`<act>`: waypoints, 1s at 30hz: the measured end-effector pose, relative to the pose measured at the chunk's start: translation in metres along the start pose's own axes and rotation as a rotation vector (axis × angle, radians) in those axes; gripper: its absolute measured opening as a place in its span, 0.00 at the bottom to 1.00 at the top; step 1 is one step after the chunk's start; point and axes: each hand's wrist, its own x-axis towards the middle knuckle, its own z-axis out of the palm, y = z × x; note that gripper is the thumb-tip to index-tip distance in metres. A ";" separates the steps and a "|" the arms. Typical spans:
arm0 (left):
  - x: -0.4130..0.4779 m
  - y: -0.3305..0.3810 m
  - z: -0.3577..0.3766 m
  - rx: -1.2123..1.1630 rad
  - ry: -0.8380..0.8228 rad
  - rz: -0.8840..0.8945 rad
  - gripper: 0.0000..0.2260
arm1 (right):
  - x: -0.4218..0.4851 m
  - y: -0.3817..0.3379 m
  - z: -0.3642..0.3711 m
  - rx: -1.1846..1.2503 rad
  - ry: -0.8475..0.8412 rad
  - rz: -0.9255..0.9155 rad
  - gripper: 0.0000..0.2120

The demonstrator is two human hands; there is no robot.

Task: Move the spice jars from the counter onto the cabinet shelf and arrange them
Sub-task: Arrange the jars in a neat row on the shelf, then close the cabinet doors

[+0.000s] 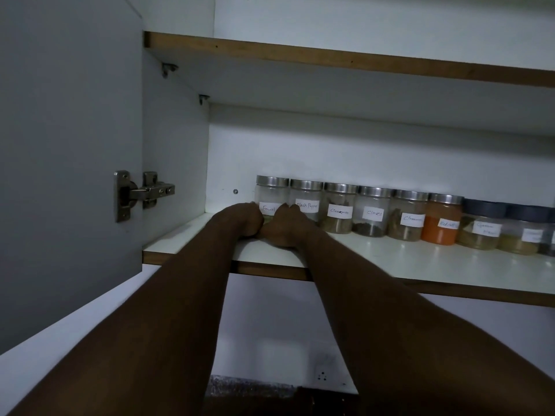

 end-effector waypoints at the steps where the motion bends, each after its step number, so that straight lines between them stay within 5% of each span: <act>1: -0.001 0.000 0.001 0.009 0.007 0.004 0.24 | 0.000 0.000 0.001 0.011 0.012 -0.005 0.48; 12: -0.028 -0.003 0.004 0.281 0.141 0.019 0.14 | -0.017 -0.002 0.008 0.011 0.171 -0.070 0.36; 21: -0.099 0.006 0.000 0.455 0.166 0.131 0.13 | -0.076 -0.009 -0.016 -0.291 -0.060 -0.151 0.14; 30: -0.150 0.018 0.000 0.319 0.272 0.054 0.20 | -0.151 -0.005 -0.018 -0.384 0.062 -0.258 0.19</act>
